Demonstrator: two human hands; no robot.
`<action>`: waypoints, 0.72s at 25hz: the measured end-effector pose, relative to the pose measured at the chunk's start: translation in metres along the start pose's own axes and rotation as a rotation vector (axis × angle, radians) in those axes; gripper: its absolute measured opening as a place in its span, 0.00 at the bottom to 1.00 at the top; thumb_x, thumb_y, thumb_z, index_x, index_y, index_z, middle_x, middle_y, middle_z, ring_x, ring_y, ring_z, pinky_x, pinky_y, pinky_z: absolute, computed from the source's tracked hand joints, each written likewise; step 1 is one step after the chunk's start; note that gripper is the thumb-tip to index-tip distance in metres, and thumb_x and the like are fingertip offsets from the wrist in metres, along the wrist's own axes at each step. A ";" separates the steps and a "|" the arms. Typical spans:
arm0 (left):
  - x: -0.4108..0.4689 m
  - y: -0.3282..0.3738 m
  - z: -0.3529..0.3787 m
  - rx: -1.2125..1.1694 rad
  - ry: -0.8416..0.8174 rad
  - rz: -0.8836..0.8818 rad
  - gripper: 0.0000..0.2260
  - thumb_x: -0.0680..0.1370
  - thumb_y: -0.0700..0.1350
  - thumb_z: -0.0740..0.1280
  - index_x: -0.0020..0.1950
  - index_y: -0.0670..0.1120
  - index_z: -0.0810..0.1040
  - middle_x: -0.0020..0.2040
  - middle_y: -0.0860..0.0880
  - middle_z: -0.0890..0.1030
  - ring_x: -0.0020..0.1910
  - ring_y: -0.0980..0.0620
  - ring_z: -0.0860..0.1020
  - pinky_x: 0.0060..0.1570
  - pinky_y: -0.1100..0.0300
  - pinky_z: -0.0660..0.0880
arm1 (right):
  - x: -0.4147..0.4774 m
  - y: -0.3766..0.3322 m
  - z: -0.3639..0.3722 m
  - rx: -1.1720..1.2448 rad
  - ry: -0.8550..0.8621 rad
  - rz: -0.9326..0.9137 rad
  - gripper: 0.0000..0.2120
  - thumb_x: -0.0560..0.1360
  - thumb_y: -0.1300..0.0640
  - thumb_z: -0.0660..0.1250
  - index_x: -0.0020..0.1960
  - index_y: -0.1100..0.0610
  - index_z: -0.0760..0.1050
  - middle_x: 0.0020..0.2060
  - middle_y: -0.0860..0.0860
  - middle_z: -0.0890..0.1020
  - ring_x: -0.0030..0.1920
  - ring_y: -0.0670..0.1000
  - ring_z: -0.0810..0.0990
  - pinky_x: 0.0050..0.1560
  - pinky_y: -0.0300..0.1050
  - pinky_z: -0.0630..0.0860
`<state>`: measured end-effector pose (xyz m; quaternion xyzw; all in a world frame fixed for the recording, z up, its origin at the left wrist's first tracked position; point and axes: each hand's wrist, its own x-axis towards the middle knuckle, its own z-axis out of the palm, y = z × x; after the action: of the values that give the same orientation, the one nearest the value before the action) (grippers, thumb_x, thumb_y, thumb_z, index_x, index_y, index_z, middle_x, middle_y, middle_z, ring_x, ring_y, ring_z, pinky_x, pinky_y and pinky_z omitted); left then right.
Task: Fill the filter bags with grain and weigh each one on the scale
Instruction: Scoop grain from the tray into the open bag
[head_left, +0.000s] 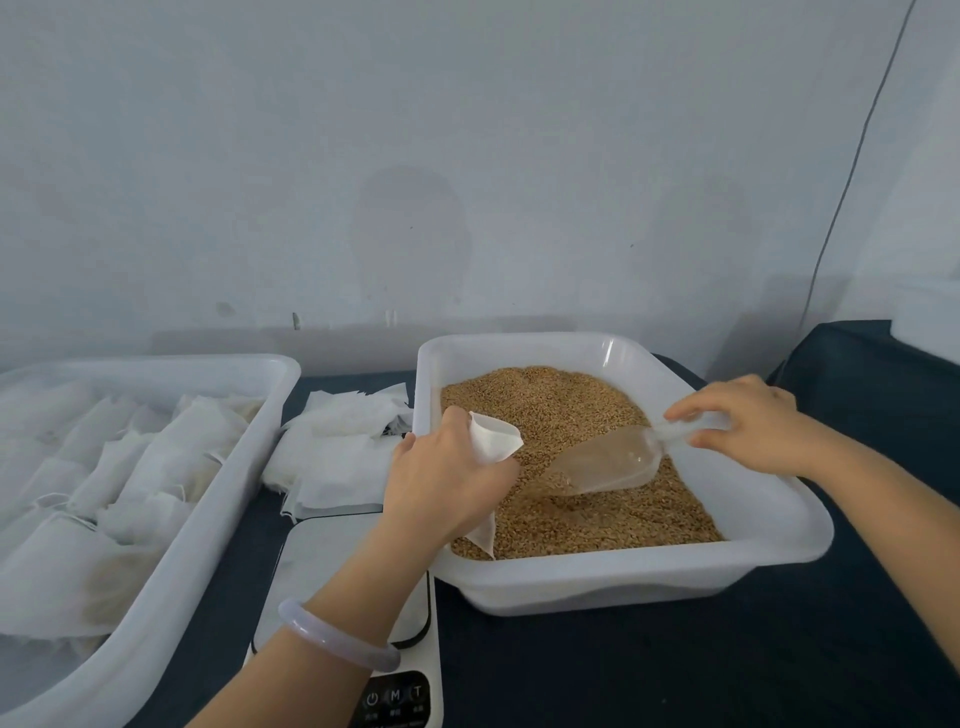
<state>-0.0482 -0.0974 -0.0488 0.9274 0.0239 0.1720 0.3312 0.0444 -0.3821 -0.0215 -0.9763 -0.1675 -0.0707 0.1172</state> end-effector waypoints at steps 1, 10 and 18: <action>0.001 -0.001 0.000 0.010 0.002 0.008 0.12 0.72 0.52 0.65 0.42 0.51 0.62 0.34 0.56 0.71 0.36 0.55 0.70 0.45 0.54 0.64 | -0.002 0.004 -0.003 0.049 -0.017 0.008 0.13 0.75 0.54 0.68 0.54 0.37 0.74 0.52 0.40 0.76 0.64 0.51 0.67 0.69 0.57 0.56; 0.003 -0.003 0.004 0.092 0.008 0.021 0.13 0.72 0.54 0.65 0.43 0.51 0.61 0.34 0.57 0.69 0.34 0.65 0.62 0.46 0.55 0.62 | -0.006 -0.019 -0.043 0.401 0.021 -0.114 0.16 0.74 0.58 0.69 0.50 0.35 0.76 0.51 0.33 0.77 0.56 0.39 0.74 0.60 0.41 0.65; 0.003 -0.003 0.004 0.074 -0.001 0.022 0.13 0.72 0.55 0.64 0.41 0.53 0.60 0.33 0.57 0.70 0.34 0.64 0.65 0.47 0.55 0.63 | 0.002 -0.078 -0.092 -0.046 0.306 -0.424 0.16 0.72 0.55 0.70 0.51 0.35 0.73 0.49 0.35 0.74 0.58 0.39 0.57 0.67 0.46 0.45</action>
<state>-0.0442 -0.0969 -0.0530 0.9394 0.0200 0.1741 0.2948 0.0107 -0.3337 0.0832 -0.8998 -0.3471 -0.2442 0.1012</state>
